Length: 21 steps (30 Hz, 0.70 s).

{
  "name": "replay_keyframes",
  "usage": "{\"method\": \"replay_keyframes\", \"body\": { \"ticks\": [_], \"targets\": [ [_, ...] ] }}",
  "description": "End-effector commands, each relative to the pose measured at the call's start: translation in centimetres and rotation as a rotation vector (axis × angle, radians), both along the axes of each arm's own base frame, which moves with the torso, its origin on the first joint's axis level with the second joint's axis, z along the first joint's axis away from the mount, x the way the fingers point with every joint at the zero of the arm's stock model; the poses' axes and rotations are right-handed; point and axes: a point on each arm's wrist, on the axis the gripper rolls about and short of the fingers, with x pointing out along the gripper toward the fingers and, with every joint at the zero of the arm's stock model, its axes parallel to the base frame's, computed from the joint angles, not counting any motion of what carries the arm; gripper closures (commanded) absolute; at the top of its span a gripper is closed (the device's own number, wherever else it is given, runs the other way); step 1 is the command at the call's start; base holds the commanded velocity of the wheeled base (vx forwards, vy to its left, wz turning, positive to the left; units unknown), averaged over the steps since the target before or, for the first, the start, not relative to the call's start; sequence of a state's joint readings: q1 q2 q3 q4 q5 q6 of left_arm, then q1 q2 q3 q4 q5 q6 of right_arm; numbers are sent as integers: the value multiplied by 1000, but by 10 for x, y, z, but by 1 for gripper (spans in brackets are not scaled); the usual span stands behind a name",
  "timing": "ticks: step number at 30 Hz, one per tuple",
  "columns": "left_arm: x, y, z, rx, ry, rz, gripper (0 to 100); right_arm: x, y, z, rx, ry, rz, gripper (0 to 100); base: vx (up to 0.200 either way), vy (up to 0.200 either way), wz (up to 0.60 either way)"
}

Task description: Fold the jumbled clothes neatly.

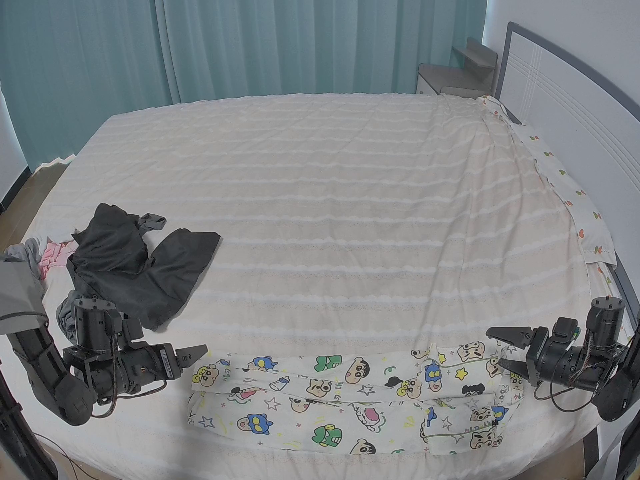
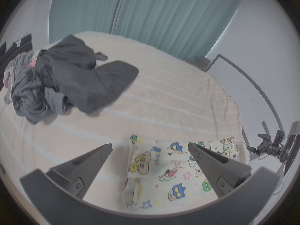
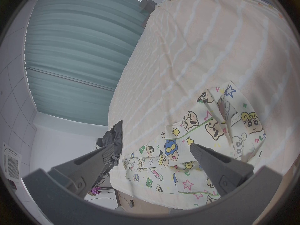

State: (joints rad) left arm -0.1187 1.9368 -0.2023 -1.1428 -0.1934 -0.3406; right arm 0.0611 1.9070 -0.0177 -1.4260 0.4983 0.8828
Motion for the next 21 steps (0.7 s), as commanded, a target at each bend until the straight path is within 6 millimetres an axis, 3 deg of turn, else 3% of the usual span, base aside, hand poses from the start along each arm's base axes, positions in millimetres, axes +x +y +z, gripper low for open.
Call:
{"method": "replay_keyframes", "body": {
  "ticks": [1,5,6,10,14,21],
  "targets": [
    [-5,3,103,-144,184,-65,0,-4,0,-2,-1,16,-1,0,0,0,0],
    [-6,6,65,42,281,-193,0,-4,0,-2,-1,16,1,0,0,0,0],
    [-6,6,64,44,284,-194,0,-4,0,-2,-2,18,1,0,0,0,0],
    [-12,6,29,66,357,-239,0,-4,0,-2,-2,19,-1,0,0,0,0],
    [2,5,2,93,361,-248,0,-4,0,-2,-1,16,-1,0,0,0,0],
    [13,-3,-23,98,368,-260,0,-4,0,-2,-1,18,1,0,0,0,0]
  ]
}}
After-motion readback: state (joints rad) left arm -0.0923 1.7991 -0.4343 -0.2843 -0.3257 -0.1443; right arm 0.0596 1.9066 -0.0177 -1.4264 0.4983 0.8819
